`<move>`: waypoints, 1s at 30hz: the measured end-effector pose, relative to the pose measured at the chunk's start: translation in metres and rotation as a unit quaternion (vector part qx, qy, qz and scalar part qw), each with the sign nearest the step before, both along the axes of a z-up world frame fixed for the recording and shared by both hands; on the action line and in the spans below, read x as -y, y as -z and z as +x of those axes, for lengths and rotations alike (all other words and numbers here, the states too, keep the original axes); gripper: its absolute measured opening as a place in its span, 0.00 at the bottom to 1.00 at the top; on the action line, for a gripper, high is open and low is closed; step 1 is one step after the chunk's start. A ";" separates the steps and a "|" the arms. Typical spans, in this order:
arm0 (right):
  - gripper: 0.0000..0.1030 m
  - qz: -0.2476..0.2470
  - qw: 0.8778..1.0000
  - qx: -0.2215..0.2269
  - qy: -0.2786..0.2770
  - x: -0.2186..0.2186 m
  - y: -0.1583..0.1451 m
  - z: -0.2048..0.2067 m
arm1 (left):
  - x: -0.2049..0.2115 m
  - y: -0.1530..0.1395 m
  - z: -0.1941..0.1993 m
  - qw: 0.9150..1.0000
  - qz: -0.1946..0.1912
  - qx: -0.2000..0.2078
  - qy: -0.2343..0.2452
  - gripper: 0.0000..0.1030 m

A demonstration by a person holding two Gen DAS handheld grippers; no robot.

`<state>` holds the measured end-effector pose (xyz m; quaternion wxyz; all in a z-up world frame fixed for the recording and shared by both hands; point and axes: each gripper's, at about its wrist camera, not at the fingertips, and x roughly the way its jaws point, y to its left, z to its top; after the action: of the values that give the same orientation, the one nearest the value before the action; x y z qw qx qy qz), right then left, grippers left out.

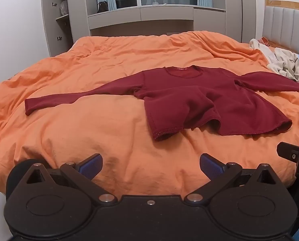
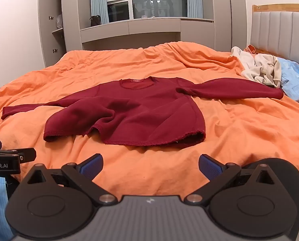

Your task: Fold small clothes

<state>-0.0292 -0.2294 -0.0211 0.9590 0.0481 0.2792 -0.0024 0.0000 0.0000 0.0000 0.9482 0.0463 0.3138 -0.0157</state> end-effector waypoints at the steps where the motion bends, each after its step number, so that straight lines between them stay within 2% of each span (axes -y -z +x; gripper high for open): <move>1: 1.00 0.000 1.000 0.001 0.000 0.000 0.000 0.000 | 0.000 0.000 0.000 1.000 0.001 0.000 0.000 1.00; 30: 1.00 -0.006 1.000 -0.002 0.005 0.000 0.003 -0.001 | -0.003 0.002 0.000 1.000 0.007 -0.006 -0.003 1.00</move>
<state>-0.0306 -0.2296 -0.0238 0.9588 0.0441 0.2805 -0.0092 0.0001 0.0033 -0.0020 0.9460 0.0520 0.3198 -0.0107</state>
